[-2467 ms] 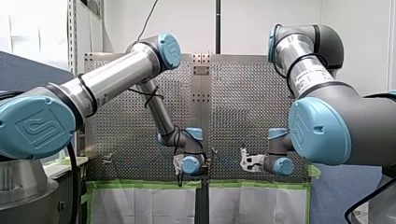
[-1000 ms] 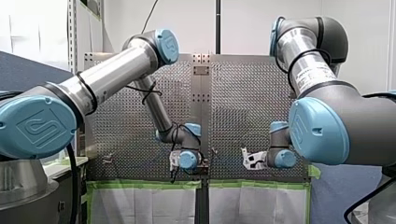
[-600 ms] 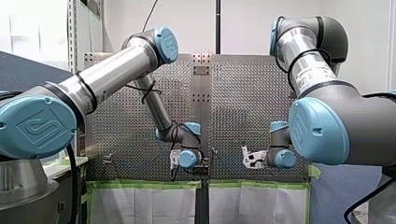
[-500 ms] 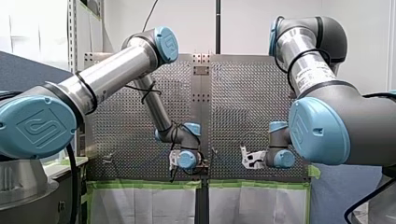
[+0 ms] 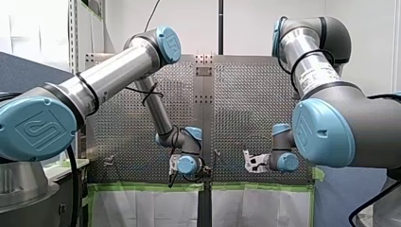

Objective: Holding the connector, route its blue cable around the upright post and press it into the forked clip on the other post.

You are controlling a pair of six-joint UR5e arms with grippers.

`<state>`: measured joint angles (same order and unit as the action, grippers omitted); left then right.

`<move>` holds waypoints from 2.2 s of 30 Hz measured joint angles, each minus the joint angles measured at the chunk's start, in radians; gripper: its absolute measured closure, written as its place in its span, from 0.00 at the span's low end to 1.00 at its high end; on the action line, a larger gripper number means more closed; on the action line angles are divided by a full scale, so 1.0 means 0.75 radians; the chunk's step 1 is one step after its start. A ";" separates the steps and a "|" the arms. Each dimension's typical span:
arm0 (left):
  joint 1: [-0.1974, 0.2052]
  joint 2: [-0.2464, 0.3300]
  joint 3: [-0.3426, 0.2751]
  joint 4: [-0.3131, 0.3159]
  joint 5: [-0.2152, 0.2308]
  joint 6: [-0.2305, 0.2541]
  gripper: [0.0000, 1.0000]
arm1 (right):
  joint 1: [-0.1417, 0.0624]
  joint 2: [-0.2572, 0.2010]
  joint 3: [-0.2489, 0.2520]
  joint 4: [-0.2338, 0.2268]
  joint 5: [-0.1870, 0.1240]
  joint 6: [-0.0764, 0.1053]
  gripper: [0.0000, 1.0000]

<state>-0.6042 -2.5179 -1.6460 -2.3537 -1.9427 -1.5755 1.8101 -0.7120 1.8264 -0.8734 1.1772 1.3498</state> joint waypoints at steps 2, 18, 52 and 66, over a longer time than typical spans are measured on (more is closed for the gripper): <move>-0.003 0.001 0.000 -0.001 0.000 0.004 1.00 | -0.002 0.000 0.002 0.010 -0.001 -0.020 1.00; -0.013 0.066 0.000 -0.001 -0.006 0.007 1.00 | -0.029 -0.050 0.028 0.008 -0.032 -0.056 1.00; 0.027 0.047 -0.012 0.074 0.044 -0.062 1.00 | -0.032 -0.050 0.028 -0.079 -0.016 0.117 1.00; 0.035 0.030 -0.018 0.111 0.046 -0.068 1.00 | -0.032 -0.048 0.027 -0.078 -0.009 0.127 1.00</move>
<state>-0.5782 -2.4956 -1.6595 -2.2706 -1.9084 -1.6268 1.7859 -0.7481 1.8469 -0.9321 1.1707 1.4453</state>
